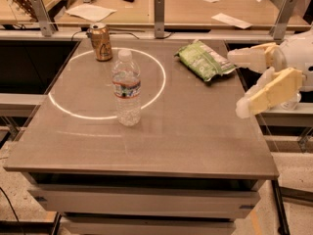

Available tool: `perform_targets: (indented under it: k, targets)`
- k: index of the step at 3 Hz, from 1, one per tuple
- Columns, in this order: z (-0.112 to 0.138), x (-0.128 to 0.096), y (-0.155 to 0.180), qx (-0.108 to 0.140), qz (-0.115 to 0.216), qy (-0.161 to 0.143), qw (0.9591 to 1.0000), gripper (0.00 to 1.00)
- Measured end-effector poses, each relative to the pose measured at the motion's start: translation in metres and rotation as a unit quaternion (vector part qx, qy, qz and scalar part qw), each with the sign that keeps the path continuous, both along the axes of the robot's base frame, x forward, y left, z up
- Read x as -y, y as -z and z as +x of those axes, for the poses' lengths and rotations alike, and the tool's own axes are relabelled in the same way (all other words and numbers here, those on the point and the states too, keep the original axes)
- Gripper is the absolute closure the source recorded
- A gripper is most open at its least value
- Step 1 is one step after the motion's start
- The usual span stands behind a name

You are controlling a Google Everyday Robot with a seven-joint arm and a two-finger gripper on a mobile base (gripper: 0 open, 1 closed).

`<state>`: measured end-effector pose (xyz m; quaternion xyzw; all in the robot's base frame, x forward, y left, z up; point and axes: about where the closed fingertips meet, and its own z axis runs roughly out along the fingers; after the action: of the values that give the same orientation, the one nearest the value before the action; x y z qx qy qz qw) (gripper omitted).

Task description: Knock water bottle over

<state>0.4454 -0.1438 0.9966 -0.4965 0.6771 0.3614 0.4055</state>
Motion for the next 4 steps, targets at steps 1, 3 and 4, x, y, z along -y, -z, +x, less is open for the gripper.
perform_targets:
  k: [1,3,4]
  targets:
    - [-0.003,-0.011,0.020,-0.019,0.004,0.015,0.9997,0.00]
    - [0.003,-0.041,0.089,-0.058,0.046,0.032,0.9967,0.00]
    - [0.020,-0.050,0.104,-0.028,0.031,0.038,0.9984,0.00]
